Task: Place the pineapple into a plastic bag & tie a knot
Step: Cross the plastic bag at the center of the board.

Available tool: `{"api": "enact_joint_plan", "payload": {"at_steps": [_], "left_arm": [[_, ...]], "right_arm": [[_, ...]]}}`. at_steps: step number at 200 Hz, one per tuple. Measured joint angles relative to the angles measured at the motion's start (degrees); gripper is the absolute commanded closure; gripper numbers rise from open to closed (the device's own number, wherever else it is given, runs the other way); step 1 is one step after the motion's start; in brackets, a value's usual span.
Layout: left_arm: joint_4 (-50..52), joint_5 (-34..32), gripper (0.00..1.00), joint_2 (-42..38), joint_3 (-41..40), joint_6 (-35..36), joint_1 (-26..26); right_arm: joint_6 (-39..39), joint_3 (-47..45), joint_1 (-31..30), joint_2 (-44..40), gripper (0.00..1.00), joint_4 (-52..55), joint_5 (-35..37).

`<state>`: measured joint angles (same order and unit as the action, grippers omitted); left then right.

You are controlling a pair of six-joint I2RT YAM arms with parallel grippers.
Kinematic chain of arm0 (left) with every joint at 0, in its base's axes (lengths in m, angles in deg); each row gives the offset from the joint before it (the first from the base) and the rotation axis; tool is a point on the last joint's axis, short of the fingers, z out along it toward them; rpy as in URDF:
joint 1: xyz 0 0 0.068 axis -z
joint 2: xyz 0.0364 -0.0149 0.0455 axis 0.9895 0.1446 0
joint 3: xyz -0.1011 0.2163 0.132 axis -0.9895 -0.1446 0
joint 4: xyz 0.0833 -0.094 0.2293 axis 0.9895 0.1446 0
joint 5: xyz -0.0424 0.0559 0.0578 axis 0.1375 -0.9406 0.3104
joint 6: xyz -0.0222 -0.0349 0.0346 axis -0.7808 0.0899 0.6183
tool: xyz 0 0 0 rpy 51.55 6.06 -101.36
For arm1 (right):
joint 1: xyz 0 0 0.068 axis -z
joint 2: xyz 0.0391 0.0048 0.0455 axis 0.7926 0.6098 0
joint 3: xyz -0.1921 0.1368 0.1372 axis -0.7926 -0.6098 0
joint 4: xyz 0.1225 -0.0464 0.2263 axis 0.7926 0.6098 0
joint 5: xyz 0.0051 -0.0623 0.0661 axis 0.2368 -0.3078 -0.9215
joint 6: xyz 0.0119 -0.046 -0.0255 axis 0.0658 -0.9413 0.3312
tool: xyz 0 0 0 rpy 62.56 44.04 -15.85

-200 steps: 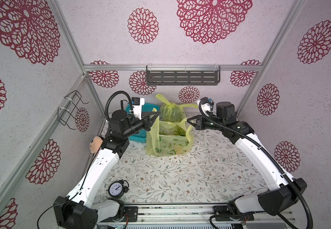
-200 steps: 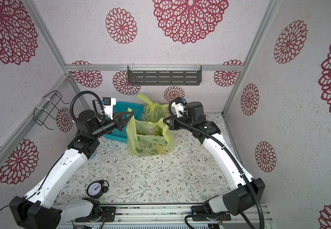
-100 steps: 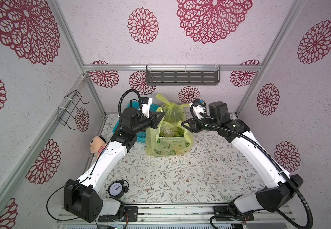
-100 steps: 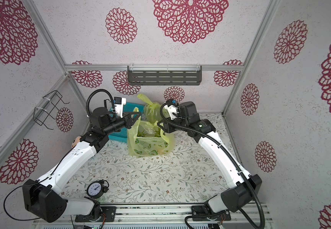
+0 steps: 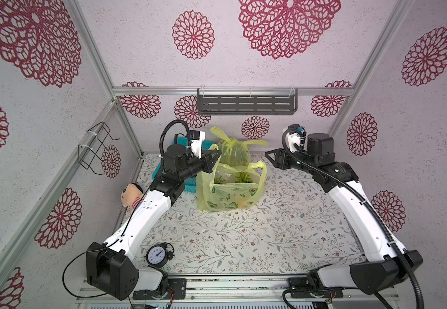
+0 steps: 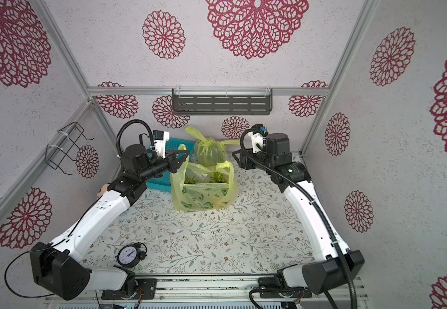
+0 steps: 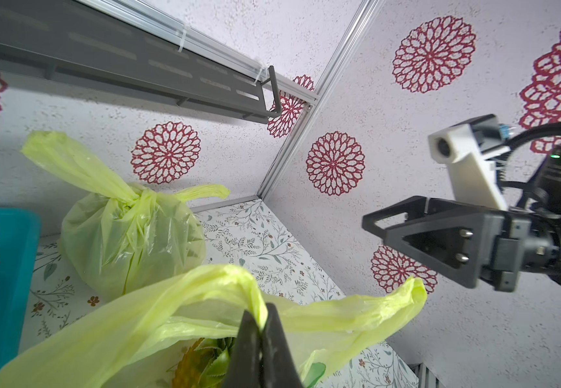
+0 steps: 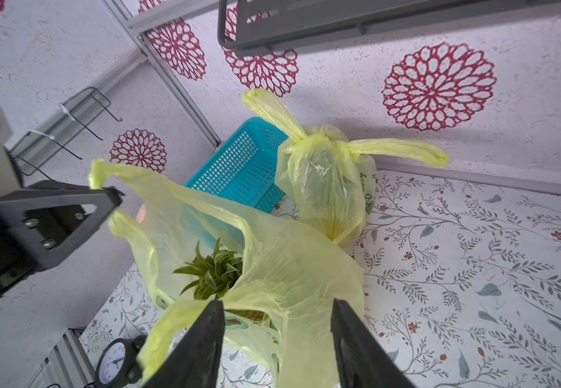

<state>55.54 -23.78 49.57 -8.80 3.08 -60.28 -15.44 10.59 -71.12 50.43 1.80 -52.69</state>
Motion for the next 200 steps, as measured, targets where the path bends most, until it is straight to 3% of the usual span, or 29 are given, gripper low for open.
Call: {"api": "enact_joint_plan", "payload": {"at_steps": [51, 89, 131, 200], "left_arm": [[0.8, 2.4, 1.00, 4.4, 5.2, -1.5, 0.3], [2.3, 5.0, 1.00, 6.7, 5.4, 0.4, 1.0], [4.0, 7.8, 1.00, 7.4, 5.6, 7.5, 2.4], [8.1, 8.6, 1.00, 9.0, 7.9, 14.8, 2.6]], "right_arm": [[-1.2, 6.3, -3.8, 13.1, 0.46, -0.6, -5.6], [1.0, 7.5, -6.1, 13.4, 0.43, -2.7, -10.1], [5.4, 8.5, -5.7, 13.4, 0.42, -6.1, -13.7], [8.5, 13.7, -7.4, 17.2, 0.44, -7.1, -17.9]]}}
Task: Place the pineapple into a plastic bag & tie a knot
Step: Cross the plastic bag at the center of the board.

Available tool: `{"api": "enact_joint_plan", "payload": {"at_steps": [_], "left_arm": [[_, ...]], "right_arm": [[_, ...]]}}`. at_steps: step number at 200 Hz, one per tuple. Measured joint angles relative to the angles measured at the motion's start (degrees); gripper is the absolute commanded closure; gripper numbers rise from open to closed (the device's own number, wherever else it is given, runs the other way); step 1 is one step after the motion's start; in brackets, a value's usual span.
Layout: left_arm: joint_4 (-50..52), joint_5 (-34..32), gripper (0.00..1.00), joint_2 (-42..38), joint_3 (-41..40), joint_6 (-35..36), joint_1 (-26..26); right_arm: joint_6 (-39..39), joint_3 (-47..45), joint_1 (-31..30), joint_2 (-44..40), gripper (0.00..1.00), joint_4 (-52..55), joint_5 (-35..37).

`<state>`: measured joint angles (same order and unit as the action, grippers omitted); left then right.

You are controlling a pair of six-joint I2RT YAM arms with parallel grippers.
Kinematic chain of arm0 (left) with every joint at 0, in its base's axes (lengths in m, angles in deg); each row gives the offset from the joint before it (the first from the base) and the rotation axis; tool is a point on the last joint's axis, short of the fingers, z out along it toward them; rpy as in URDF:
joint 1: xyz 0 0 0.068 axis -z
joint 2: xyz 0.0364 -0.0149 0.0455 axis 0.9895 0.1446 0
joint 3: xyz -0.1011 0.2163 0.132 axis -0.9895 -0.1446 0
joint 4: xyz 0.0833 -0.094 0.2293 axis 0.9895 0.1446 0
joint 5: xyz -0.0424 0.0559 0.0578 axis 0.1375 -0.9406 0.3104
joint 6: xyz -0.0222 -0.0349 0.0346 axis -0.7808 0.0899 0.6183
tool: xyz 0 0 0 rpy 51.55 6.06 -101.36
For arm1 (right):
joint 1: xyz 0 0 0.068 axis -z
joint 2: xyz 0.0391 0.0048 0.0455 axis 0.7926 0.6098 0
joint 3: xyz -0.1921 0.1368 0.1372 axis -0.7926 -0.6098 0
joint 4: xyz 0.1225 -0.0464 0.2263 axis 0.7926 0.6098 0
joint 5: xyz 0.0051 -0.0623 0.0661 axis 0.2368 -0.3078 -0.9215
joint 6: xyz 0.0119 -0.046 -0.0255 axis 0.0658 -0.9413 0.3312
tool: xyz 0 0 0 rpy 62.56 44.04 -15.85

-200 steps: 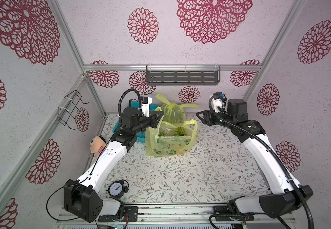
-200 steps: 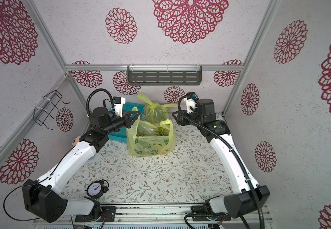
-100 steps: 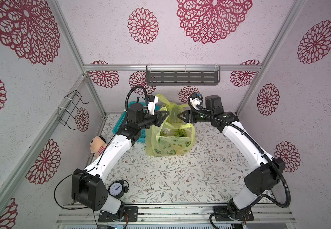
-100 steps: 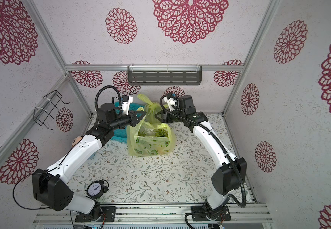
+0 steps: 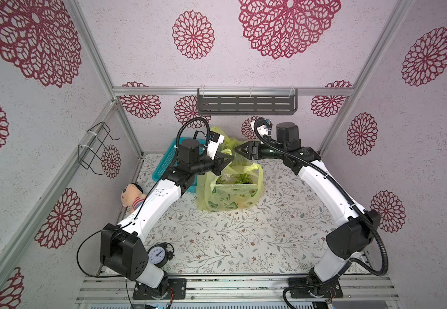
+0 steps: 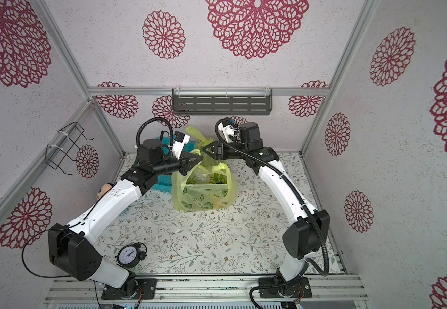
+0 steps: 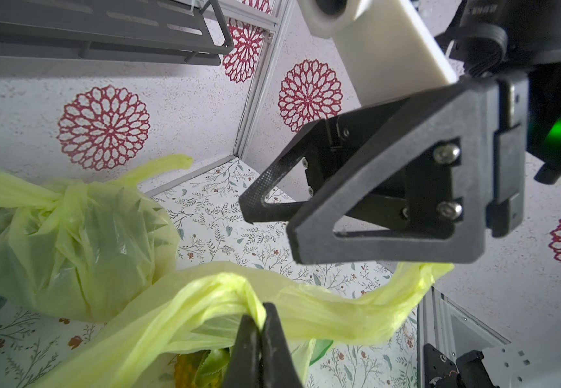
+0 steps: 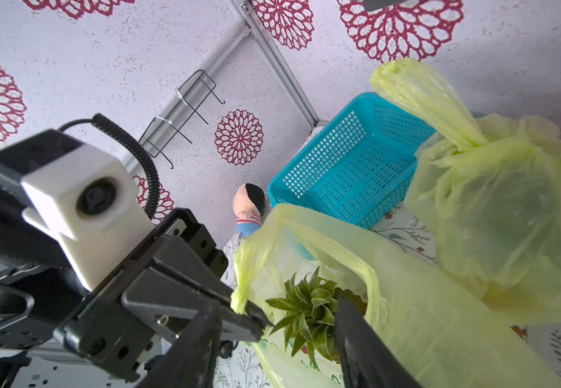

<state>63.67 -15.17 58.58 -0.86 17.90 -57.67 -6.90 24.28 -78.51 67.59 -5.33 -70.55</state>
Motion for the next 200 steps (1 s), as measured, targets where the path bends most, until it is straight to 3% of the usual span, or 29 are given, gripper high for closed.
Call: {"api": "enact_joint_plan", "payload": {"at_steps": [95, 107, 126, 131, 158, 184, 200], "left_arm": [[1.4, 1.1, 1.00, 0.6, 0.5, 2.6, 0.0], [1.4, 1.1, 1.00, 0.7, 0.9, 2.6, 0.0], [1.6, 1.0, 1.00, 0.7, 0.9, 2.6, 0.0], [1.7, 1.0, 0.96, 0.7, 0.9, 2.6, 0.0], [1.9, 0.9, 0.68, 0.5, 0.6, 3.1, 0.0], [1.1, 0.0, 0.47, -2.7, -3.7, 3.3, 0.0], [1.2, -0.3, 0.40, -5.4, -6.5, 3.3, 0.0]], "right_arm": [[0.9, 3.6, -1.9, 4.3, 0.67, 1.8, -2.2], [0.7, 3.6, -2.0, 4.3, 0.73, 1.9, -2.6], [0.2, 3.6, -2.1, 4.3, 0.95, 1.9, -3.3], [0.0, 3.7, -2.3, 4.3, 1.00, 2.0, -3.4], [0.3, 3.8, -2.4, 4.3, 1.00, 2.1, -2.6], [0.3, 4.0, -1.1, 4.4, 1.00, 2.1, -2.5], [0.3, 5.2, 0.0, 5.2, 1.00, 2.1, -2.8]]}}
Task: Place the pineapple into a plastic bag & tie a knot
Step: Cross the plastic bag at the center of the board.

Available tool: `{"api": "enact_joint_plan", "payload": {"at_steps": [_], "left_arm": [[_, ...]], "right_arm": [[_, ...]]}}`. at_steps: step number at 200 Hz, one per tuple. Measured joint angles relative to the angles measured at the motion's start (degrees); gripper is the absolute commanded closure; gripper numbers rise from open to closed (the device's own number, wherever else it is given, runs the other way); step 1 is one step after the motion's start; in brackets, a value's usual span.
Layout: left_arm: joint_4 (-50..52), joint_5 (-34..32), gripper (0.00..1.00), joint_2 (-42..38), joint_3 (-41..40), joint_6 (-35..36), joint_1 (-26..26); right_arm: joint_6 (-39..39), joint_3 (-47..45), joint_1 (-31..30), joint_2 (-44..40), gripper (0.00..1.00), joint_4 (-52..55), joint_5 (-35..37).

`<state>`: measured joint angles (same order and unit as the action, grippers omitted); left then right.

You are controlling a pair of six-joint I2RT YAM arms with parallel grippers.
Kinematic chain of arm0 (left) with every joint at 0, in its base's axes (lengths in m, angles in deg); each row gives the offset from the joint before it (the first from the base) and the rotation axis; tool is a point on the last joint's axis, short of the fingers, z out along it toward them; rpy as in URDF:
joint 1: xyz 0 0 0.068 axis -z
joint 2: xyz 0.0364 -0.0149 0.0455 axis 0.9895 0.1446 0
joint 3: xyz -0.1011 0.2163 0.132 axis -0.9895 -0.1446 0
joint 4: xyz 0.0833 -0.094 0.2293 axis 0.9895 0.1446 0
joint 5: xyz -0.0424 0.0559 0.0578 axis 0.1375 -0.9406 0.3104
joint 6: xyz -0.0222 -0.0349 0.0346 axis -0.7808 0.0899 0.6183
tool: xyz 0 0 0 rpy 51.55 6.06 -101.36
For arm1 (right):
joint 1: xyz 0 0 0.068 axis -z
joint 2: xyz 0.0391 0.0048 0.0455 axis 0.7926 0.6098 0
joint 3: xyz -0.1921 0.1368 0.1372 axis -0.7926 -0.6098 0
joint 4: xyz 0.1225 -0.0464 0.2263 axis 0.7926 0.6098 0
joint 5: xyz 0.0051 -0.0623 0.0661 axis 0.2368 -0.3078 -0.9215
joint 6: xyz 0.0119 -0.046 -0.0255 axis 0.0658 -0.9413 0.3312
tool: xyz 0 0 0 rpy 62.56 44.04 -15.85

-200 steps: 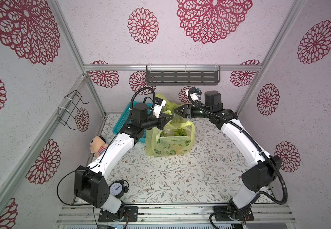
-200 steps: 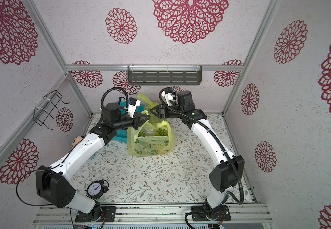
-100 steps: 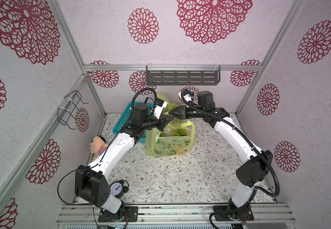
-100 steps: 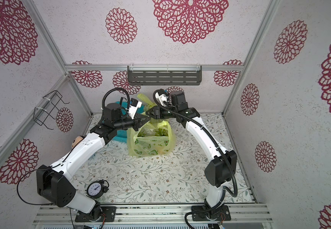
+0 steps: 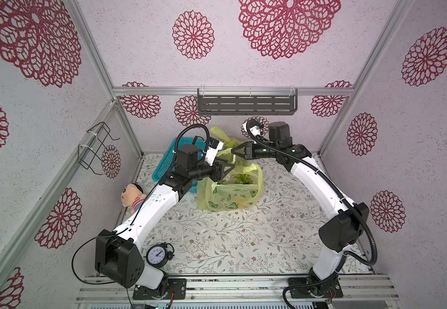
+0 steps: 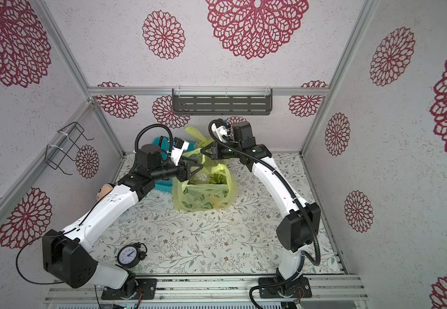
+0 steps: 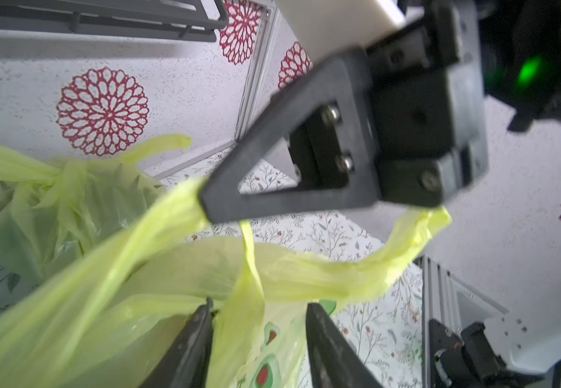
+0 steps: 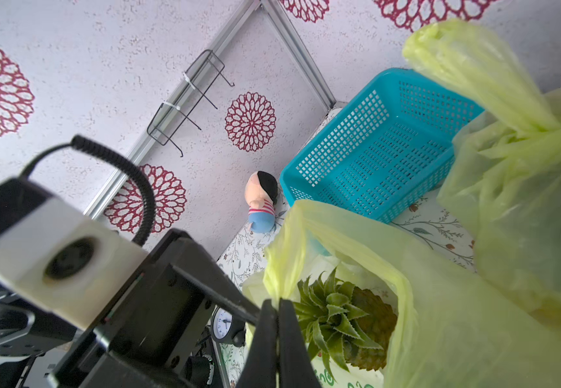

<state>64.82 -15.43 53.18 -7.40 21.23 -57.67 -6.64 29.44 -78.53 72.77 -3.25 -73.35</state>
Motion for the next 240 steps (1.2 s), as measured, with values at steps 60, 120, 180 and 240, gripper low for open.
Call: {"api": "enact_joint_plan", "payload": {"at_steps": [60, 120, 180, 240], "left_arm": [[0.0, 0.0, 0.17, -4.2, -0.5, 1.6, 2.5], [0.8, 0.3, 0.14, -0.8, 4.8, 5.6, 8.2], [4.4, -0.5, 0.31, 5.0, 12.0, 10.5, 9.9], [8.0, 2.6, 0.80, 8.3, 15.8, 12.7, 10.3]], "right_arm": [[-0.6, 3.1, 2.7, 5.4, 1.00, 0.1, -1.4], [-0.6, 3.2, 3.2, 7.2, 1.00, 0.4, -2.0], [-0.6, 3.3, 3.7, 7.2, 1.00, 0.3, -2.4], [-0.6, 3.3, 3.9, 7.2, 1.00, 0.3, -3.0]]}}
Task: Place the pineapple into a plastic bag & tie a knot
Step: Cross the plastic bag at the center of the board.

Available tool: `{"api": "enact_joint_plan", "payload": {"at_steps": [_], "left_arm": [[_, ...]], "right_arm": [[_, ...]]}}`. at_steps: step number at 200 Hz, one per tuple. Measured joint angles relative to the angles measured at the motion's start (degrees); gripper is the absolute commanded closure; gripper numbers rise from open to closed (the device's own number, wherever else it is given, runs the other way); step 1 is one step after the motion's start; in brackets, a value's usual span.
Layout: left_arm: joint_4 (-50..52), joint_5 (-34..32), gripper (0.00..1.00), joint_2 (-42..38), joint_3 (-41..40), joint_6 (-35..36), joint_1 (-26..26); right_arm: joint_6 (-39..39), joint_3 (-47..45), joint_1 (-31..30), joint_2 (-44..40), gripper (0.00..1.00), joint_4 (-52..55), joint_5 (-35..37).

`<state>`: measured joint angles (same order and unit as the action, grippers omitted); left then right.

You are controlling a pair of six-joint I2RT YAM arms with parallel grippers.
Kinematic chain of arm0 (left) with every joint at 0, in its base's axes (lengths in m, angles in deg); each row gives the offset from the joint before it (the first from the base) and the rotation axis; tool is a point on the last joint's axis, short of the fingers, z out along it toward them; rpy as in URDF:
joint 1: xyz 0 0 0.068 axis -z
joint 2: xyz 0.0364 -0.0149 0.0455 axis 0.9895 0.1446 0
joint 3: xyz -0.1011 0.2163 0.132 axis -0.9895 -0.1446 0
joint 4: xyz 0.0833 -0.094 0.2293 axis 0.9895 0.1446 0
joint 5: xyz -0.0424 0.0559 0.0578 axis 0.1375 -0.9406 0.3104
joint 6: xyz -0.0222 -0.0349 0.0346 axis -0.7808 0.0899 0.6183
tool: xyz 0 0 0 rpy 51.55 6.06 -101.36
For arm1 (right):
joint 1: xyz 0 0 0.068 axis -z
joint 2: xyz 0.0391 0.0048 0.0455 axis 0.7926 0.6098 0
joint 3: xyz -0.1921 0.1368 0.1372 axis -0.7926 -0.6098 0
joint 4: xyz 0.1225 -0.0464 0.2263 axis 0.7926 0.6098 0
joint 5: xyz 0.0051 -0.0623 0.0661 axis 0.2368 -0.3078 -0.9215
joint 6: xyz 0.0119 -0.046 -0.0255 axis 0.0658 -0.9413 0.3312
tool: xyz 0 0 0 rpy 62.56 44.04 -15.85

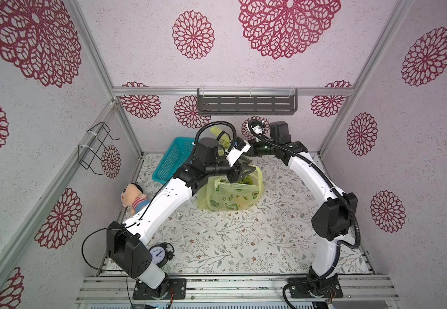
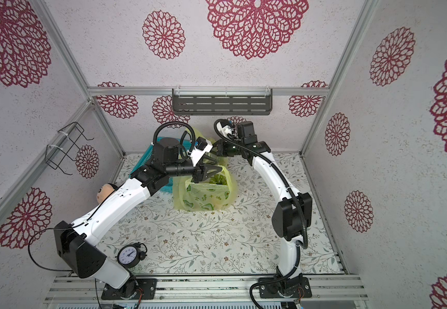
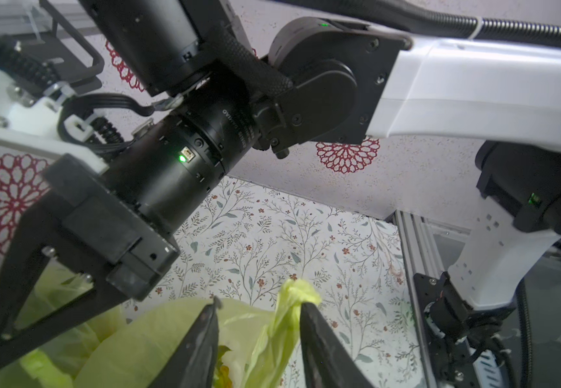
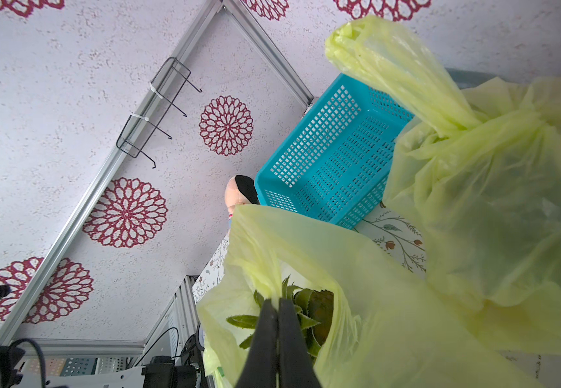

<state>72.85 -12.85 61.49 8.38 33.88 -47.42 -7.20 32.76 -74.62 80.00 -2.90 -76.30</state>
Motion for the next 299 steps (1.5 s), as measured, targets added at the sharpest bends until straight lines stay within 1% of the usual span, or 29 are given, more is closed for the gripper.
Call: {"api": "enact_joint_plan", "payload": {"at_steps": [12, 40, 57, 76, 102, 125, 158, 191, 218, 257, 299], "left_arm": [[0.6, 0.4, 1.00, 0.0, 0.0, 0.5, 0.1], [1.0, -0.3, 1.00, 0.0, 0.0, 0.5, 0.1], [-0.7, -2.5, 1.00, -1.3, -2.2, -0.7, -0.4], [-4.3, -5.1, 1.00, -4.8, -7.3, -4.2, -1.7], [-9.1, -8.0, 1.00, -8.2, -12.1, -10.8, -5.9], [-11.2, -11.1, 1.00, -8.7, -13.1, -15.2, -8.5], [-12.1, -13.3, 1.00, -8.5, -13.0, -19.6, -9.5], [-12.6, -13.5, 1.00, -6.8, -11.1, -22.0, -9.7], [-12.6, -13.9, 1.00, -5.2, -9.8, -23.7, -10.1], [-12.7, -14.0, 1.00, -4.4, -9.7, -25.2, -10.4], [-12.7, -14.0, 1.00, -4.4, -9.7, -25.8, -10.4]], "right_arm": [[0.0, 0.0, 0.0, 0.0, 1.00, 0.0, 0.0], [0.0, 0.0, 0.5, 0.0, 1.00, 0.0, 0.0], [0.1, 0.0, 1.2, 0.0, 1.00, 0.0, -0.1], [0.1, 0.0, 2.2, 0.0, 1.00, 0.0, 0.0], [0.8, -1.7, 2.9, -1.4, 1.00, -0.3, 0.0], [2.4, -5.9, 3.0, -4.9, 1.00, -1.4, 0.1], [5.9, -12.2, 2.3, -11.4, 1.00, -4.3, 0.1], [9.3, -16.5, 0.4, -16.9, 1.00, -7.0, 0.4], [11.7, -21.1, -2.3, -21.2, 1.00, -9.4, 2.0], [13.3, -29.2, -8.0, -25.9, 1.00, -13.4, 7.6], [14.1, -38.7, -13.6, -26.6, 1.00, -20.5, 14.0]]}}
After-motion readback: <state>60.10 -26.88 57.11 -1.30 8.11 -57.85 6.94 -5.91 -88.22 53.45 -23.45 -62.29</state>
